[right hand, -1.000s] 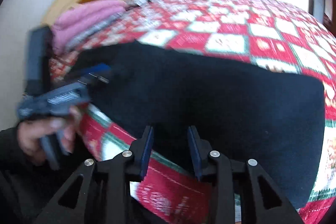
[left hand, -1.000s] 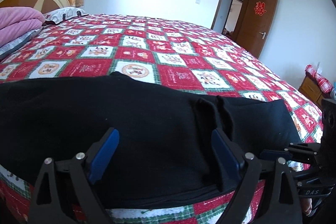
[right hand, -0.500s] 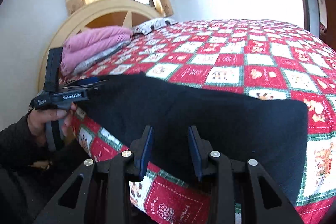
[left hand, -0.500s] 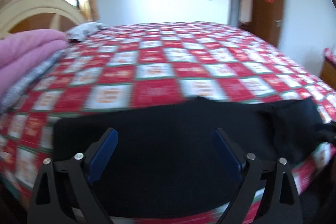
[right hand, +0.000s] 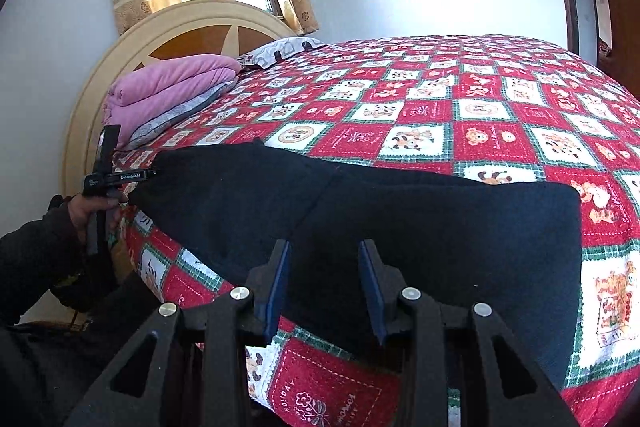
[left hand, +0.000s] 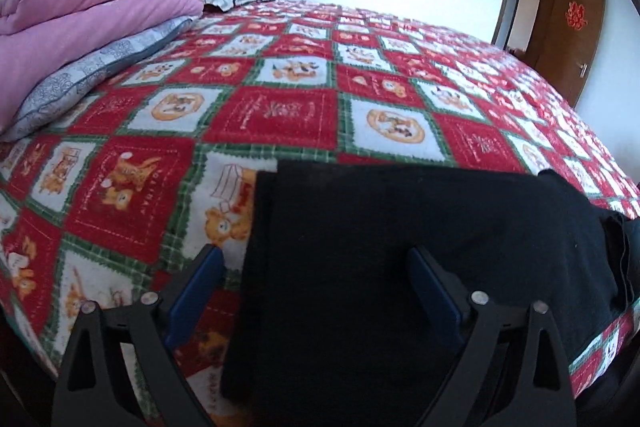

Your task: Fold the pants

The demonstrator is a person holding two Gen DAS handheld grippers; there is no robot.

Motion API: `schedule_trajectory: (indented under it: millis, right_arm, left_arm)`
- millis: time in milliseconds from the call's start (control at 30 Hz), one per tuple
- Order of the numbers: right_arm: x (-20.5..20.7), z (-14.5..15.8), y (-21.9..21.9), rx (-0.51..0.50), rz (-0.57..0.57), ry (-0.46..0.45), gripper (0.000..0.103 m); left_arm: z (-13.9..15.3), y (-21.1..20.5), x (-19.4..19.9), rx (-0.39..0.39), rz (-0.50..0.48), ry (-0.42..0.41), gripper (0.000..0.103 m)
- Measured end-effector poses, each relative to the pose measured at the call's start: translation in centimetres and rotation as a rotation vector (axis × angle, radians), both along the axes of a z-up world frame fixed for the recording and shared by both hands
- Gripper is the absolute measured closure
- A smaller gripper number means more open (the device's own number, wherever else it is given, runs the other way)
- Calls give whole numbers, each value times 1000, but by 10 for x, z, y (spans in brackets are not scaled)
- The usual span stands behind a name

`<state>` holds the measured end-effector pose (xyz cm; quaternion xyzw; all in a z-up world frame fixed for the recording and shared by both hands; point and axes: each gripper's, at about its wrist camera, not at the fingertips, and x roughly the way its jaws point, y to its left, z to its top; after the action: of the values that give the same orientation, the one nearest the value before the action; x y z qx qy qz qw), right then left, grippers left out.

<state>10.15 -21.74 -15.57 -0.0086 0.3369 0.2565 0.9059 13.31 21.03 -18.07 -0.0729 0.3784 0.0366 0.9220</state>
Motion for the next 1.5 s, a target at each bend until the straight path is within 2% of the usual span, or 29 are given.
schedule_trajectory:
  millis: [167, 200, 267, 333, 433, 533, 633, 700, 767, 867, 900, 933, 967, 1067, 1300, 1400, 1500]
  right_arm:
    - [2, -3, 0, -12, -13, 6, 66]
    - [3, -3, 0, -15, -17, 7, 66]
    - [3, -4, -1, -20, -25, 8, 66]
    - [3, -4, -2, -24, -34, 5, 66]
    - [3, -2, -4, -17, -44, 1, 66]
    - [5, -3, -7, -15, -59, 4, 66]
    - [6, -3, -8, -17, -72, 8, 66]
    - [6, -3, -8, -16, -76, 6, 66]
    - [6, -3, -9, -17, -78, 8, 66]
    - [6, -4, -9, -20, -78, 9, 66]
    - [6, -4, -9, -20, -77, 8, 66]
    - [6, -3, -9, -19, -78, 5, 66]
    - [6, -3, -9, -18, -79, 3, 66]
    - [6, -3, -10, -19, -89, 3, 66]
    - [14, -6, -21, -49, -164, 28, 66]
    - [23, -16, -26, -80, -197, 94, 66]
    - [23, -17, -27, -87, -197, 93, 66]
  left_arm:
    - [-1, 6, 4, -41, -25, -3, 7]
    - [0, 6, 4, -44, -29, 3, 10]
    - [2, 6, 2, -39, -38, 10, 19]
    - [5, 3, -1, -29, -56, 15, 37]
    - [9, -8, -5, 20, -71, 17, 51]
    - [9, -5, -4, 10, -67, 12, 49]
    - [3, 5, -3, -34, -47, -19, 33]
    - [1, 8, -2, -55, -43, -40, 29]
    - [1, 6, -2, -57, -46, -43, 30]
    - [6, 6, -4, -69, -70, -40, 55]
    - [8, 6, -5, -79, -80, -37, 66]
    - [10, 6, -6, -89, -87, -34, 72]
    - [12, 6, -7, -98, -89, -31, 74]
    - [17, 12, -12, -207, -71, -26, 76]
    - [50, 12, -33, -467, -79, -102, 76]
    - [71, -1, -37, -555, -115, -130, 76]
    - [87, -17, -38, -597, -148, -143, 76]
